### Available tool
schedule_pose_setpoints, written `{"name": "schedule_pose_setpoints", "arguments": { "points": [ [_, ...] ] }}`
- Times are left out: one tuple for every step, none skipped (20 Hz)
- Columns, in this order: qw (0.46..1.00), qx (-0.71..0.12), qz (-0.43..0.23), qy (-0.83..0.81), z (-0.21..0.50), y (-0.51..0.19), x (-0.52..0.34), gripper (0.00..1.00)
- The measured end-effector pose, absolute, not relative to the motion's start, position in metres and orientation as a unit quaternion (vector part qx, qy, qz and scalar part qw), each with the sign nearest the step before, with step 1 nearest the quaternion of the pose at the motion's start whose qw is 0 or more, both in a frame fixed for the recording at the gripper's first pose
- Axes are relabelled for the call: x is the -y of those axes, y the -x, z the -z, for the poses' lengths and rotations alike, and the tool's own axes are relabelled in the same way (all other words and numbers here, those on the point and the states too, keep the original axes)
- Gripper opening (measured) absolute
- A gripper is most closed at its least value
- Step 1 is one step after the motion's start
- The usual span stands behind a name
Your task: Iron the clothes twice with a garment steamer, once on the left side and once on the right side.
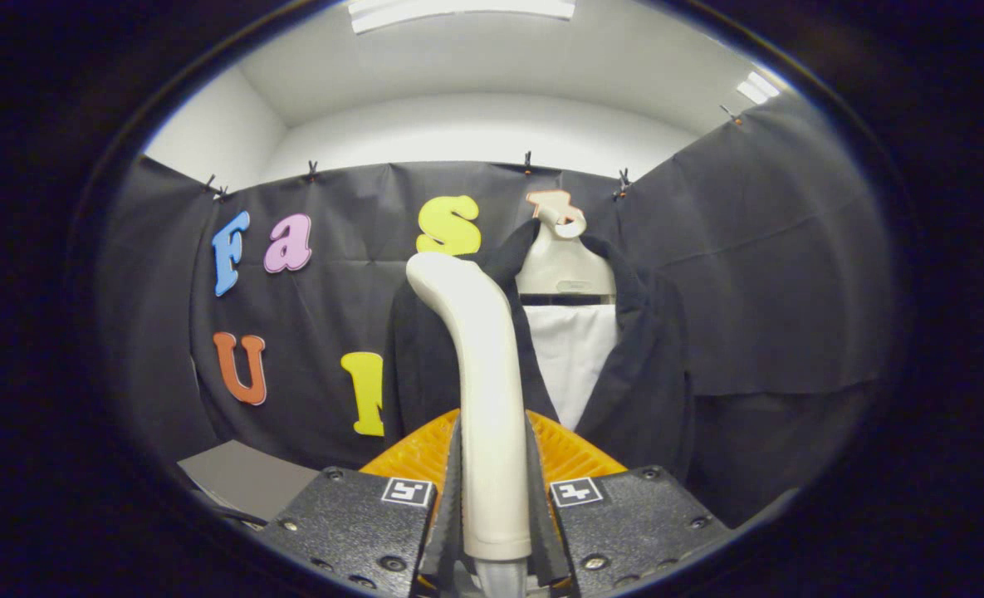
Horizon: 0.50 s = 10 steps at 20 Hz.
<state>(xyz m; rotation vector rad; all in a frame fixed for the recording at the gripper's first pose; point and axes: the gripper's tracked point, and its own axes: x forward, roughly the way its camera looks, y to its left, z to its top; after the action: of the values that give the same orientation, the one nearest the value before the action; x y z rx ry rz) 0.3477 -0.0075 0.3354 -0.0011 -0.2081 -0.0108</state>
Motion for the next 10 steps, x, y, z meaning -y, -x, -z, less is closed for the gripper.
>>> {"name": "schedule_pose_setpoints", "arguments": {
  "points": [
    [0.995,0.101,0.007,0.003,-0.331,-0.349,0.009,0.38],
    [0.995,0.098,0.009,0.007,-0.326,-0.35,0.012,0.38],
    [0.995,0.094,0.011,0.01,-0.322,-0.35,0.015,0.39],
    [0.996,0.089,0.013,0.01,-0.316,-0.352,0.018,0.39],
    [0.997,0.081,0.014,0.009,-0.309,-0.352,0.02,0.39],
    [0.997,0.075,0.015,0.011,-0.3,-0.353,0.023,0.39],
    [0.997,0.069,0.018,0.013,-0.293,-0.354,0.026,0.39],
    [0.998,0.062,0.021,0.015,-0.285,-0.355,0.03,0.39],
    [0.998,0.055,0.023,0.016,-0.278,-0.355,0.032,0.39],
    [0.998,0.05,0.024,0.016,-0.271,-0.356,0.035,0.39]
  ]
}}
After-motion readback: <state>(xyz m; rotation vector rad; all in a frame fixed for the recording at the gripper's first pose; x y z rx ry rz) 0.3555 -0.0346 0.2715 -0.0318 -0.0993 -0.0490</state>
